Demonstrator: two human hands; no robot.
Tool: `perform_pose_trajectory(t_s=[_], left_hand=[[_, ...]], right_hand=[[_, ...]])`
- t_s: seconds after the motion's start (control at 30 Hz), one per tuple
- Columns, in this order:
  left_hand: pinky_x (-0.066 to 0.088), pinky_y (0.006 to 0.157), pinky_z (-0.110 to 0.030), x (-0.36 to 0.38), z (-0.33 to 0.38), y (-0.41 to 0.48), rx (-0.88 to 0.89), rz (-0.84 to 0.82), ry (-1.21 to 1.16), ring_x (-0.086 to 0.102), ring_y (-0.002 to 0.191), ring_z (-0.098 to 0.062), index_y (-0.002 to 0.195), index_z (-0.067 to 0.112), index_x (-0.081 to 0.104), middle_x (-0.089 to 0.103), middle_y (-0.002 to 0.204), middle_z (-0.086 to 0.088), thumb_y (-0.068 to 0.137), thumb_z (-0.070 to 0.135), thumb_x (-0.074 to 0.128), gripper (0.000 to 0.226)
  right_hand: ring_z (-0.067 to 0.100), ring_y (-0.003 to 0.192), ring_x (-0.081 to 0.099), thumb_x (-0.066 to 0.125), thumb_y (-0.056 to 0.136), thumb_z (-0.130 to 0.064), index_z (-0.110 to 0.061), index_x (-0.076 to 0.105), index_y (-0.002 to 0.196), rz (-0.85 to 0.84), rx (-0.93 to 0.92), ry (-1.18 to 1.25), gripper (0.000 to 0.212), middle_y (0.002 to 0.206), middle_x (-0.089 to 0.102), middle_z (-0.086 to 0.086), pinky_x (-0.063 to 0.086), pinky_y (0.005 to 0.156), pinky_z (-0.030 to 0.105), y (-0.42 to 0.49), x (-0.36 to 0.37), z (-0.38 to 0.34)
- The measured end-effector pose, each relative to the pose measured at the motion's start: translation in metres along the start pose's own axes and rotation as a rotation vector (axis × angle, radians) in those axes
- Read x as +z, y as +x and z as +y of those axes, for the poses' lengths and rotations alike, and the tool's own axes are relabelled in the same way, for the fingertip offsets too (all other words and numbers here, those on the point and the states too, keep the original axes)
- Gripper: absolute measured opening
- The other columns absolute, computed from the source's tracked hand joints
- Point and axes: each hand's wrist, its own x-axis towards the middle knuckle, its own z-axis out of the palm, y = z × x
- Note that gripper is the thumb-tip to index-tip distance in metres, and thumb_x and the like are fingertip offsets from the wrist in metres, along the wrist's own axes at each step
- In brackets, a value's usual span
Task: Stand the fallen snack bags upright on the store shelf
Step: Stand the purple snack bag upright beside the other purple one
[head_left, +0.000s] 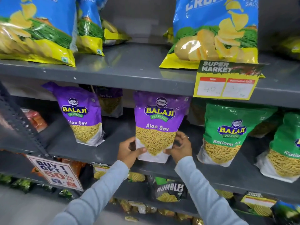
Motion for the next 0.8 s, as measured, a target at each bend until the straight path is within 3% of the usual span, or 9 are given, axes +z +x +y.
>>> perform_pose_trajectory(t_s=[0.1,0.17,0.2,0.27,0.33,0.4,0.47,0.53,0.8], left_hand=[[0.054,0.069,-0.019,0.0,-0.018,0.023,-0.013,0.138,0.005,0.063,0.074,-0.015,0.093,0.008,0.067,0.071,0.084,-0.004,0.064,-0.021,0.071,0.041],[0.054,0.069,-0.021,-0.002,-0.031,0.032,-0.025,0.175,0.032,0.062,0.079,-0.019,0.097,0.003,0.065,0.069,0.09,-0.009,0.065,-0.021,0.07,0.041],[0.053,0.072,-0.023,-0.005,-0.037,0.034,-0.037,0.17,0.042,0.063,0.084,-0.021,0.102,0.002,0.063,0.069,0.095,-0.011,0.066,-0.021,0.07,0.043],[0.053,0.084,-0.028,-0.01,-0.048,0.034,-0.074,0.103,0.044,0.063,0.098,-0.025,0.115,0.005,0.057,0.068,0.109,-0.013,0.067,-0.017,0.071,0.054],[0.051,0.095,-0.037,-0.016,-0.057,0.032,-0.084,0.018,0.138,0.062,0.108,-0.026,0.122,0.012,0.052,0.066,0.12,-0.011,0.065,-0.005,0.076,0.064],[0.051,0.097,-0.043,-0.019,-0.063,0.032,-0.095,-0.001,0.29,0.063,0.108,-0.027,0.117,0.013,0.054,0.068,0.116,-0.009,0.063,0.01,0.076,0.058],[0.051,0.096,-0.042,-0.021,-0.063,0.034,-0.109,0.029,0.41,0.062,0.107,-0.03,0.114,0.013,0.058,0.069,0.113,-0.01,0.066,0.016,0.077,0.052],[0.05,0.096,-0.04,-0.021,-0.06,0.039,-0.121,0.039,0.501,0.059,0.108,-0.033,0.115,0.014,0.059,0.067,0.114,-0.015,0.068,0.018,0.078,0.051],[0.047,0.099,-0.041,-0.027,-0.073,0.045,-0.097,0.038,0.539,0.055,0.11,-0.036,0.121,0.013,0.057,0.064,0.115,-0.02,0.073,0.019,0.076,0.052]], right_hand=[[0.016,0.077,0.061,0.062,0.055,0.031,-0.028,0.049,0.088,0.022,-0.027,-0.034,0.069,0.09,0.059,-0.004,0.057,0.071,0.028,0.022,0.027,0.011],[0.018,0.082,0.062,0.063,0.054,0.03,-0.032,0.048,0.086,0.024,-0.019,-0.08,0.071,0.093,0.062,-0.001,0.056,0.071,0.02,0.03,0.037,0.025],[0.019,0.086,0.063,0.063,0.055,0.028,-0.033,0.049,0.089,0.019,-0.01,-0.102,0.072,0.098,0.063,0.004,0.057,0.076,0.022,0.032,0.038,0.033],[0.027,0.106,0.062,0.065,0.055,0.023,-0.034,0.05,0.108,-0.026,0.009,-0.105,0.079,0.117,0.06,0.012,0.053,0.095,0.044,0.031,0.038,0.049],[0.029,0.118,0.057,0.073,0.048,0.007,-0.026,0.045,0.128,-0.061,0.038,-0.1,0.091,0.128,0.057,0.011,0.048,0.099,0.055,0.027,0.034,0.068],[0.028,0.114,0.06,0.08,0.043,-0.003,-0.024,0.046,0.131,-0.045,0.084,-0.152,0.097,0.122,0.062,0.006,0.051,0.095,0.051,0.024,0.033,0.084],[0.029,0.109,0.063,0.085,0.049,-0.006,-0.022,0.05,0.127,0.023,0.101,-0.313,0.087,0.113,0.067,0.004,0.051,0.095,0.041,0.024,0.036,0.089],[0.031,0.111,0.061,0.085,0.055,-0.013,-0.019,0.051,0.125,0.07,0.122,-0.425,0.078,0.116,0.068,0.009,0.048,0.099,0.04,0.028,0.043,0.089],[0.034,0.111,0.061,0.079,0.067,-0.015,-0.014,0.048,0.128,0.112,0.095,-0.547,0.068,0.121,0.066,0.014,0.048,0.099,0.041,0.031,0.055,0.096]])
